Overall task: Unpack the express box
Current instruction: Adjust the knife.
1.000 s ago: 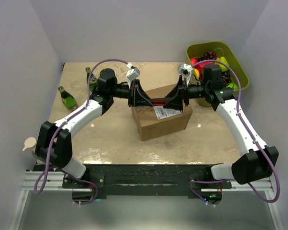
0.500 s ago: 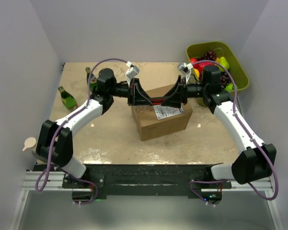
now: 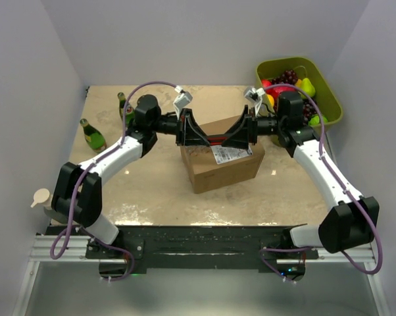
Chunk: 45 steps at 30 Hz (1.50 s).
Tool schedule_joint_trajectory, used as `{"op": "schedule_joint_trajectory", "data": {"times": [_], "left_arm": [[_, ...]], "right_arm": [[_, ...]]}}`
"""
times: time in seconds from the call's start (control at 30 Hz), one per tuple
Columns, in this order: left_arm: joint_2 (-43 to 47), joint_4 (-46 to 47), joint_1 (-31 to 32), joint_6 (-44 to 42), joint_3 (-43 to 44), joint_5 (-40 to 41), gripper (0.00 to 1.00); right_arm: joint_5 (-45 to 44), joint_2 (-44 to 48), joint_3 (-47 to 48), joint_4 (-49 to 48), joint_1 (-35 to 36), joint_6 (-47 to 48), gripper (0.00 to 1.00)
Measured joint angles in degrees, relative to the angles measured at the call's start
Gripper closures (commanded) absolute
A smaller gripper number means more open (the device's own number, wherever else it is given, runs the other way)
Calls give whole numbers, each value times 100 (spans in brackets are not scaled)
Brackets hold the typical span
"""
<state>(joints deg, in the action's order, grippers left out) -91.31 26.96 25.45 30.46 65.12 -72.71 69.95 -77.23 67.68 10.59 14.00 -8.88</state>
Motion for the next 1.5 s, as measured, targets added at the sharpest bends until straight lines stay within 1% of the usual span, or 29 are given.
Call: {"op": "schedule_joint_trajectory", "data": {"times": [0.03,0.07,0.1,0.17,0.2,0.3,0.5,0.6,0.7,0.83,1.0,1.03,1.17,1.43,1.5], "left_arm": [[-11,2,0,0,0,-2,100],[-20,2,0,0,0,0,100],[-22,2,0,-4,0,4,100],[-22,7,-9,-7,0,9,100],[-20,11,-20,-7,0,11,100],[-22,52,-70,-4,2,11,100],[-20,420,-278,201,-24,-9,100],[-20,940,-544,660,-131,-4,100],[-20,1316,-715,1027,-205,-7,100],[-20,1735,-741,1401,-238,-11,100],[-26,1915,-732,1563,-238,13,100],[-39,1919,-732,1572,-238,20,100],[-162,1932,-708,1661,-234,118,100],[-483,1932,-501,1851,-22,302,100],[-483,1941,-428,1858,-20,332,100]], "right_arm": [[-46,-2,44,107,4,70,92],[-98,-4,83,192,11,127,80],[-157,-4,133,282,17,205,65],[-249,-11,240,459,26,354,58],[-304,-15,313,575,35,431,52],[-435,-50,479,789,52,584,45],[-573,-212,804,1128,-63,682,39],[-424,-214,774,927,-258,273,37],[-251,-188,527,96,-387,-525,36],[-234,-179,319,-549,-431,-1202,36],[-160,-177,223,-1224,-365,-1663,37],[-162,-177,212,-1342,-332,-1740,38],[-199,-177,214,-1635,-195,-1860,46],[-557,-407,280,-1628,-46,-1786,53],[-603,-420,282,-1624,-11,-1781,56]]}}
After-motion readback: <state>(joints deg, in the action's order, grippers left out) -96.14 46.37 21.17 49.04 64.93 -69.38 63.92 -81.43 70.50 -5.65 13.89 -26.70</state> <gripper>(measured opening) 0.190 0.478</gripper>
